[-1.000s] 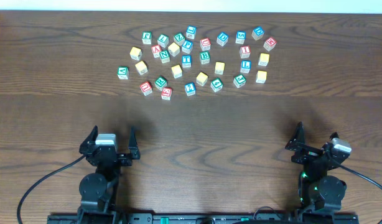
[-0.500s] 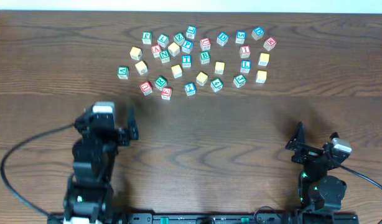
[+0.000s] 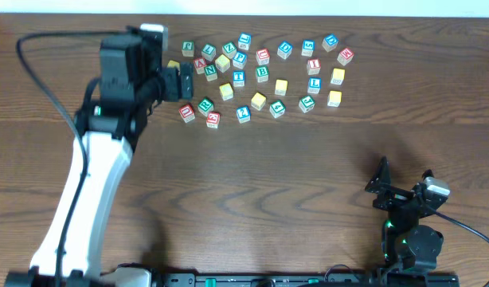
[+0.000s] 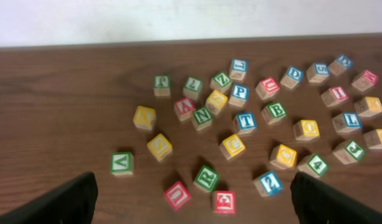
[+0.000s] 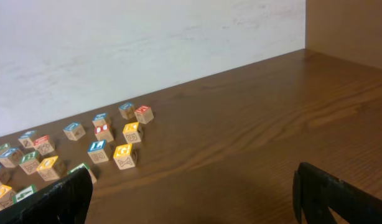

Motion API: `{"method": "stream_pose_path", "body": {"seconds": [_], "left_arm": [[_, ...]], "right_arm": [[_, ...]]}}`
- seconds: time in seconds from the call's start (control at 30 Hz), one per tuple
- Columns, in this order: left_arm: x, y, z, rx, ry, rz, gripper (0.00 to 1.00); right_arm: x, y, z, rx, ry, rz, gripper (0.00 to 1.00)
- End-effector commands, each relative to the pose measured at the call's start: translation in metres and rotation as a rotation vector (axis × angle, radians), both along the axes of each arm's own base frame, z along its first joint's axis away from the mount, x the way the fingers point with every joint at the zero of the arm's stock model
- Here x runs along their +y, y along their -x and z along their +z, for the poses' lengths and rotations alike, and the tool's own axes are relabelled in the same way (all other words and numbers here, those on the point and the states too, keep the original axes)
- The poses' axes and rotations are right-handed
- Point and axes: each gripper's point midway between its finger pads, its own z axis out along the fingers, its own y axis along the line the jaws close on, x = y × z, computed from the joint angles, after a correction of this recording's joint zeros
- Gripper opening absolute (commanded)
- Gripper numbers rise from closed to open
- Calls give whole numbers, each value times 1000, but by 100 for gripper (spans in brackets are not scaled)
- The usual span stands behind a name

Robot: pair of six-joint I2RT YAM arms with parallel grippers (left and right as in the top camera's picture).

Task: Spell out ROBOT
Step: 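Reach the left gripper into the pile and grasp the green R block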

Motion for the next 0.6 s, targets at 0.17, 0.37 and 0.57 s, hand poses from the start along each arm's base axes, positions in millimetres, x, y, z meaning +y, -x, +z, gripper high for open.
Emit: {"method": "stream_pose_path", "body": {"seconds": [0.17, 0.37, 0.57], "left_arm": [[-39, -46, -19, 146, 5, -75, 98], [-50, -52, -48, 229, -16, -100, 98], [-51, -43, -56, 279, -11, -94, 98]], "right_arm": [[-1, 0, 0, -1, -7, -8, 99], [-1, 0, 0, -1, -7, -8, 99], [-1, 0, 0, -1, -7, -8, 99]]}}
